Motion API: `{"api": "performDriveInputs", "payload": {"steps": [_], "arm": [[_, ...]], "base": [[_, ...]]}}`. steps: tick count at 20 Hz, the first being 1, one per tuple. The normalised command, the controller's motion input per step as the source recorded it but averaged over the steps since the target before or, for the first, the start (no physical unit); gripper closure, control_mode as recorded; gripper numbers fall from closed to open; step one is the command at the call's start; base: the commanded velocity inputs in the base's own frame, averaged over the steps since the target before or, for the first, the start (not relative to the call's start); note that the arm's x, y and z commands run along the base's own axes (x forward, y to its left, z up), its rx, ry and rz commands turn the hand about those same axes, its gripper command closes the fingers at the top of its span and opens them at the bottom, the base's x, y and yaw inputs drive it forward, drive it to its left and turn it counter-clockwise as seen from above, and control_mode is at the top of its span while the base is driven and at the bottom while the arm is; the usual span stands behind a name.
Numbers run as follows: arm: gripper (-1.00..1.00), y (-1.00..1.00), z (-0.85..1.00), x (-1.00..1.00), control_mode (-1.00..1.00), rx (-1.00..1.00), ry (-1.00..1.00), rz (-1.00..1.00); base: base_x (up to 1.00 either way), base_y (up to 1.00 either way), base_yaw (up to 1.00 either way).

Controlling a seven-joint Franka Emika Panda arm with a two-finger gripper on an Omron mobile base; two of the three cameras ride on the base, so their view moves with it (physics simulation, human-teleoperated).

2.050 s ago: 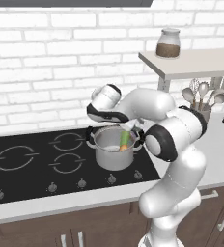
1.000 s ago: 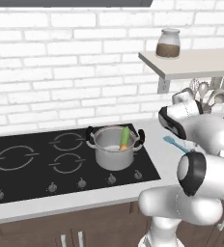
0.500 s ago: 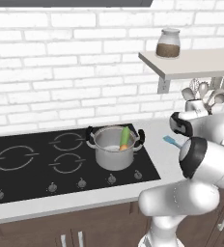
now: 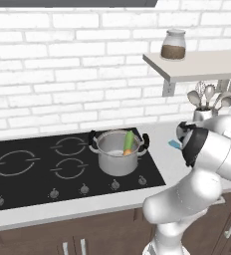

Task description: Put the corn and squash in the pot. Retrieve the spatula and lightly stir the vegetables in the pot.

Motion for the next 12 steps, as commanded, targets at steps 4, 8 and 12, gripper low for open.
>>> {"api": "performDriveInputs", "payload": {"steps": [4, 8, 12], "arm": [[-1.00, -0.24, -0.36, 0.04, -1.00, 0.00, -0.12, 0.00], [-1.00, -0.17, -0.31, 0.17, -1.00, 0.00, -0.08, 0.00], [-1.00, -0.09, -0.33, 0.22, -1.00, 0.00, -0.04, 0.00]], "base": [[0.00, 0.00, 0.00], [0.00, 0.00, 0.00], [0.00, 0.00, 0.00]]}}
